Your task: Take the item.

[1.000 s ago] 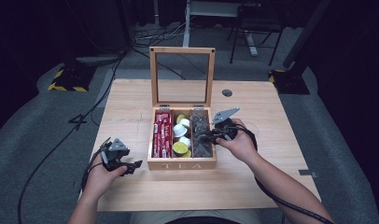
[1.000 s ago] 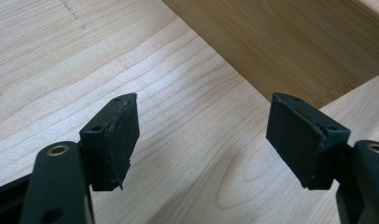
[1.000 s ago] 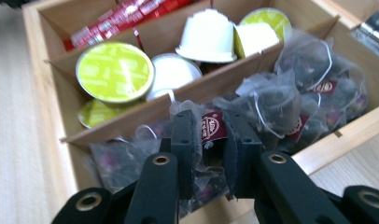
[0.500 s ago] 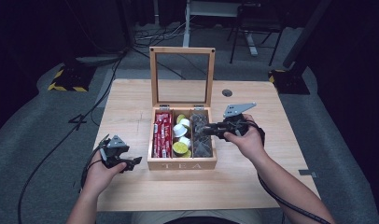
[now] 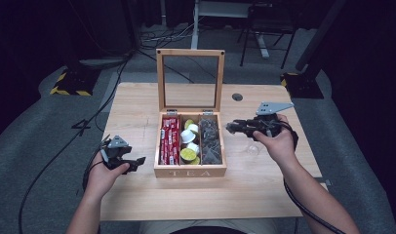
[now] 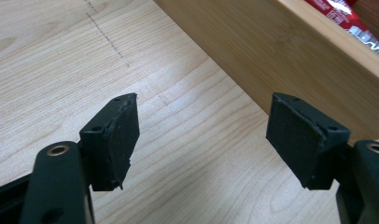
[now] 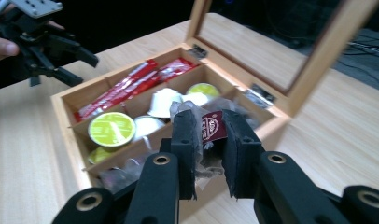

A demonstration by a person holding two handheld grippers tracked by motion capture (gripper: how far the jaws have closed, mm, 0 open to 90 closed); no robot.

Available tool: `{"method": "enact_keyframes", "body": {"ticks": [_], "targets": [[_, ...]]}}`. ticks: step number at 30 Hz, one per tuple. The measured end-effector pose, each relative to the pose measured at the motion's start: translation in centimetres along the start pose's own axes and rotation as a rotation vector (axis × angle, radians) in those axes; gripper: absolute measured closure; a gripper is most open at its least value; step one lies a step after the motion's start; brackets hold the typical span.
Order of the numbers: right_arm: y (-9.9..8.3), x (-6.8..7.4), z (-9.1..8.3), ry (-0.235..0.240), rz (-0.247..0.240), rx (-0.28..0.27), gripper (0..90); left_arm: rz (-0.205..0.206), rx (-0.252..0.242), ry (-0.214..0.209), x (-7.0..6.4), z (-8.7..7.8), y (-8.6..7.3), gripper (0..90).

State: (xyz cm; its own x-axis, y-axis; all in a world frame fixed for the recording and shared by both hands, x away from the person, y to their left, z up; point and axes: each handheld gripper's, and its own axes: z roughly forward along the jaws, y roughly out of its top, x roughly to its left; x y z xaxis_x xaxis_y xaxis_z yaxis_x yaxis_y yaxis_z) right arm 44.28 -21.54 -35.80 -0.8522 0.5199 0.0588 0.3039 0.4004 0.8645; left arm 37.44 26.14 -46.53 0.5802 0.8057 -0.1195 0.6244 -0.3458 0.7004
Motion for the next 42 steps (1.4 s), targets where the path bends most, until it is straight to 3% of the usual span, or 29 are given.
{"method": "enact_keyframes", "body": {"ticks": [12,20,26,38,42], "targets": [[-0.9,-2.7,-4.1,-0.121,0.026,0.01,76.0,0.002,0.009,-0.005,-0.2,0.5,0.0,26.1],[-3.1,-4.0,-5.7,-0.175,0.065,0.034,76.0,0.004,0.016,-0.004,-0.3,0.6,-0.2,26.1],[-5.1,-4.7,-5.6,-0.206,0.085,0.069,76.0,0.002,0.019,-0.005,-0.4,0.8,-0.2,26.1],[-7.1,-5.2,-3.7,-0.182,0.115,0.127,75.5,-0.002,0.018,-0.005,-0.3,0.7,-0.3,26.1],[-7.1,-5.1,-3.5,-0.189,0.123,0.117,60.1,-0.008,0.012,-0.004,-0.3,0.6,-0.3,26.0]]}}
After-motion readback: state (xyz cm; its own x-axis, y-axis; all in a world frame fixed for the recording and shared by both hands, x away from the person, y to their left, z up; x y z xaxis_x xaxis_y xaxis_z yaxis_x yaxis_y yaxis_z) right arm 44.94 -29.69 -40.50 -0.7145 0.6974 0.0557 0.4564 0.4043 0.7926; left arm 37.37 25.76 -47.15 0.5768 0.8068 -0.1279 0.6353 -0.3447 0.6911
